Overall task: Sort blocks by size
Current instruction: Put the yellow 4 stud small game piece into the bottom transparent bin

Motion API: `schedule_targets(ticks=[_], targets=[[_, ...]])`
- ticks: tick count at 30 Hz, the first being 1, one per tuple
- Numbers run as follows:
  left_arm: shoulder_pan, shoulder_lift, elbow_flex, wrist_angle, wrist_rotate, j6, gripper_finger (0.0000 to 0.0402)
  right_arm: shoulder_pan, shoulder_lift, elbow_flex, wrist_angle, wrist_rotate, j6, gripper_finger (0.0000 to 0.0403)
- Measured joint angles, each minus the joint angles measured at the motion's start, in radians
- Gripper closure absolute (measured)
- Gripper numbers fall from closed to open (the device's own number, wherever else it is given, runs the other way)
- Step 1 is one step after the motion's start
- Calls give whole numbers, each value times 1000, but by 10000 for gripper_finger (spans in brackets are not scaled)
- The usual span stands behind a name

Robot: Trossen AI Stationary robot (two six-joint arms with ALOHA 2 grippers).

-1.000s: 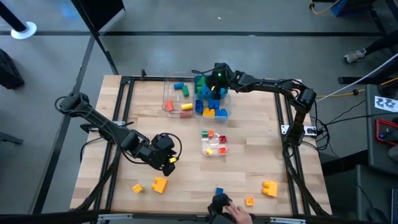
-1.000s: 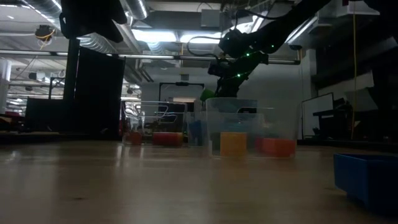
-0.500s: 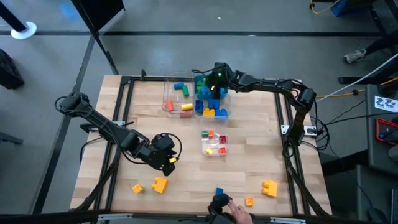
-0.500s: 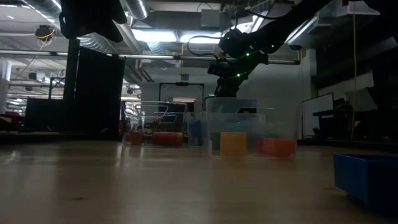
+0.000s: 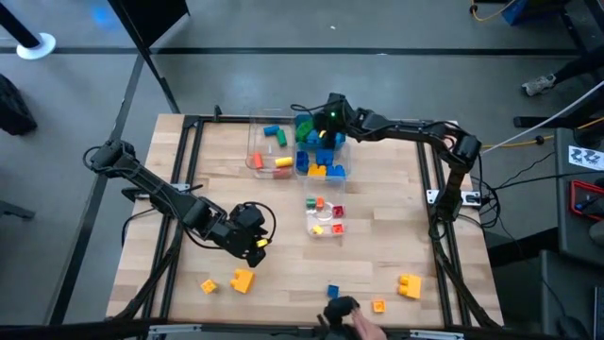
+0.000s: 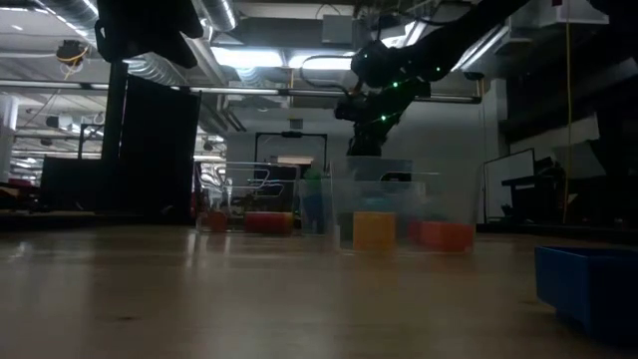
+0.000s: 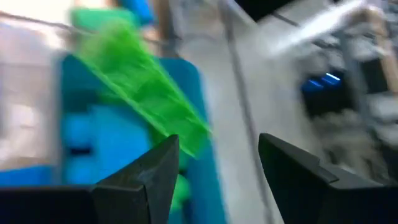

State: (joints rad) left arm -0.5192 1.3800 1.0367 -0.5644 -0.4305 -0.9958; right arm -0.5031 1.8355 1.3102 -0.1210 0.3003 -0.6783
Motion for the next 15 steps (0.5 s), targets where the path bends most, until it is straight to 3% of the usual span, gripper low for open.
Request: schedule_targets(ticks=[4, 9, 15], targets=[[0, 0, 0, 0, 10, 0, 270, 40, -41, 0, -65, 180, -7, 180], [-1, 0, 1, 1, 222, -20, 270, 103, -137, 0, -169, 187, 1, 180], [-12, 0, 1, 0, 424, -277, 270, 219, -257, 1, -274, 187, 121, 180]])
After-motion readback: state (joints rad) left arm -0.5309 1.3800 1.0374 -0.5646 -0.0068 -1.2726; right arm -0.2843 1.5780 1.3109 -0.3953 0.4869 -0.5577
